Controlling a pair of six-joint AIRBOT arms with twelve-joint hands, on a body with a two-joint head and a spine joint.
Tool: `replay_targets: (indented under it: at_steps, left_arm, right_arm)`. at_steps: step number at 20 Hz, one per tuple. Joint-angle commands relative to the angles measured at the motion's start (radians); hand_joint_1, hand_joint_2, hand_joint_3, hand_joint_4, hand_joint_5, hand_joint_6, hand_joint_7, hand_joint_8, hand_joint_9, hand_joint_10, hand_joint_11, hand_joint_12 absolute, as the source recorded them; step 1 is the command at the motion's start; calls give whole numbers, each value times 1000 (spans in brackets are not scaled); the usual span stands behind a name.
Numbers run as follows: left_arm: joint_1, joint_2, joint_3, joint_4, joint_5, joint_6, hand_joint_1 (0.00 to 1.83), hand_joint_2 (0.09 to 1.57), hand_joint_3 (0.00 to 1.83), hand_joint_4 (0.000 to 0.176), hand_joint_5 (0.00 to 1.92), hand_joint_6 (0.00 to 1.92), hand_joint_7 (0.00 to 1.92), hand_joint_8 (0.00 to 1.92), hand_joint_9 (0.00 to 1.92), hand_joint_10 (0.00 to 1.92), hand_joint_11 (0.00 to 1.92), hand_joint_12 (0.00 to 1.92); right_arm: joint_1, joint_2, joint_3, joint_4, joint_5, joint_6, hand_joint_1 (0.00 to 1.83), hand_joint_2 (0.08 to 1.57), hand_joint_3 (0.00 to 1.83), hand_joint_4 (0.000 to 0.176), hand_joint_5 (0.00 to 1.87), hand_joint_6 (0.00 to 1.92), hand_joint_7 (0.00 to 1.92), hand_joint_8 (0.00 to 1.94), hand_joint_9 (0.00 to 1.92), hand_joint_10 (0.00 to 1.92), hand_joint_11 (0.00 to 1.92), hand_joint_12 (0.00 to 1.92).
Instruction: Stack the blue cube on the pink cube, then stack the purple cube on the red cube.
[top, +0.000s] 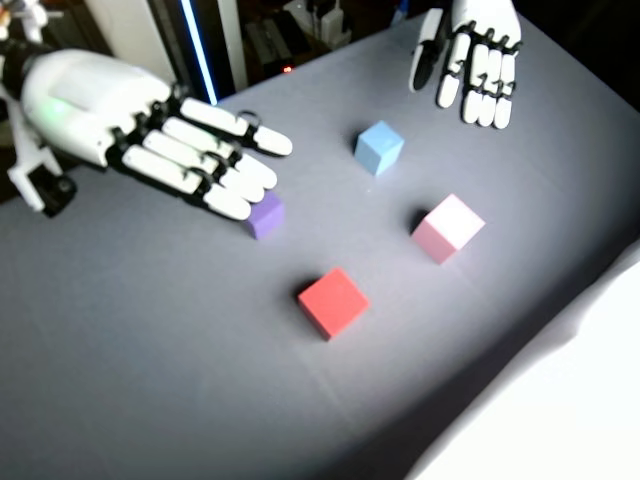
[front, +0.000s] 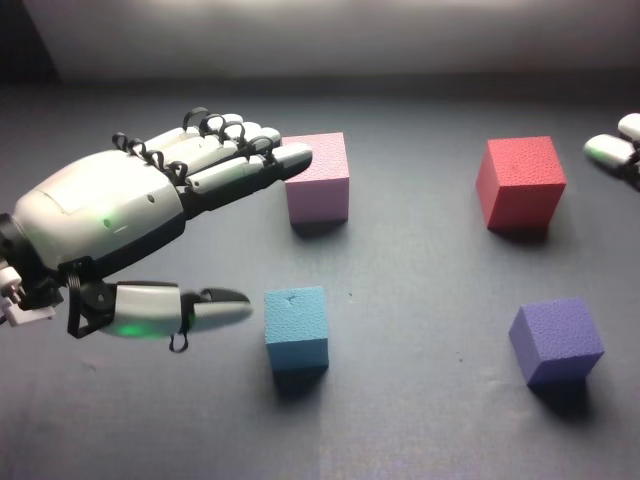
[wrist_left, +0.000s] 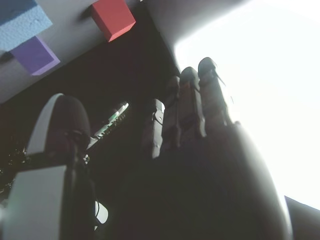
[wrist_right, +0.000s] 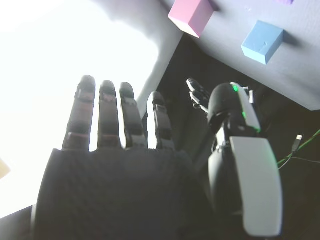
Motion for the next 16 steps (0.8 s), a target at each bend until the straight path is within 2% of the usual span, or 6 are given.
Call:
replay_targets:
  at_steps: [1,5,6,7,11,16]
  left_arm:
    - [-10,2,5,-24,-123,-2,614,1073,21,176,0,0,0,0,0,0,0,0]
    - [-10,-9,7,-20,-118,-7,577,1053,4,176,0,0,0,0,0,0,18,8]
    - [-10,-15,8,-9,-110,-17,515,1020,18,176,0,0,0,0,0,0,3,401]
    - [-10,-21,11,2,-99,-26,454,1014,9,165,0,0,0,0,0,0,0,438]
    - [-10,-64,30,27,-33,-56,362,1013,0,131,0,0,0,0,0,0,0,91]
    - [-17,-145,73,29,67,-77,489,1032,2,51,36,8,153,14,178,72,0,897]
  right_arm:
    - [-1,4,3,9,136,1,800,1248,4,0,0,0,0,0,0,0,0,303]
    - [-31,3,-1,34,148,2,820,1247,0,0,0,0,0,0,0,0,0,0]
    - [-35,1,-1,38,148,2,822,1245,0,0,0,0,0,0,0,0,0,0]
    - [-37,-2,-1,42,148,2,820,1242,0,0,0,0,0,0,0,0,0,0]
    - [-42,-5,-1,49,148,3,789,1247,0,0,0,0,0,0,0,0,0,0]
    - [-46,-9,-3,59,148,5,757,1250,1,0,0,0,0,0,0,0,0,0]
